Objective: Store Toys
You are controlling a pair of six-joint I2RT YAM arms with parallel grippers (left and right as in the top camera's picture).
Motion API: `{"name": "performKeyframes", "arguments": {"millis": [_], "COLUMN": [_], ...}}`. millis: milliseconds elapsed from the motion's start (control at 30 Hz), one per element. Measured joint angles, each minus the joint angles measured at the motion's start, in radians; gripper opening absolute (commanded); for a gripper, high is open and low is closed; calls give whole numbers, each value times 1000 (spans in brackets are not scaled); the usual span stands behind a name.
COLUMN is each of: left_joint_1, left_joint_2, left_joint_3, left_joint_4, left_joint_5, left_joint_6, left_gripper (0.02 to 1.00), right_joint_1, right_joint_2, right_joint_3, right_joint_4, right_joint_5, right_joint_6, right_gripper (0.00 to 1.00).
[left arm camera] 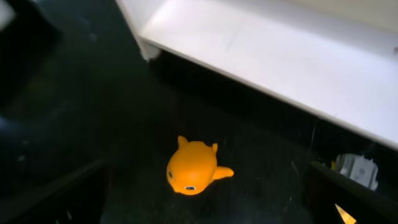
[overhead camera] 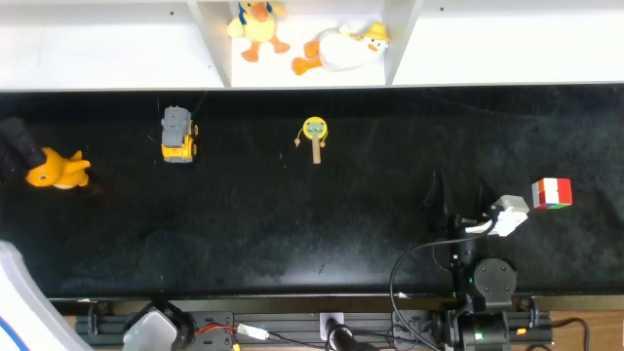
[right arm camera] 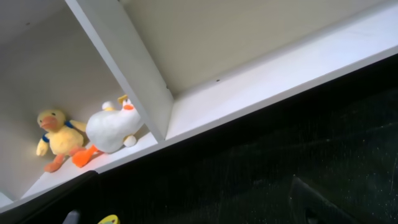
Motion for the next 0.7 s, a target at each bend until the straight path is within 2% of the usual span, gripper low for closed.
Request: {"name": "performKeyframes", "arguments": {"millis": [67,167,467,700], "left_joint_1": [29,39,79,139], "left_joint_2": [62,113,175,175], "left_joint_3": [0,0,-71,-161], "left_joint_4": [-1,-2,2,63], "left_joint_5": [61,96,87,129], "left_joint_6": [60,110,225,328], "left_gripper": [998,998,998,996], "right_joint_1": [0,0,0,0], "right_joint_2": [0,0,0,0], "right_joint_3": [0,0,0,0], "right_joint_4": [0,0,0,0], "right_joint_5": [0,0,0,0], "right_joint_6": [0,0,0,0], "right_gripper": [996,993,996,996]}}
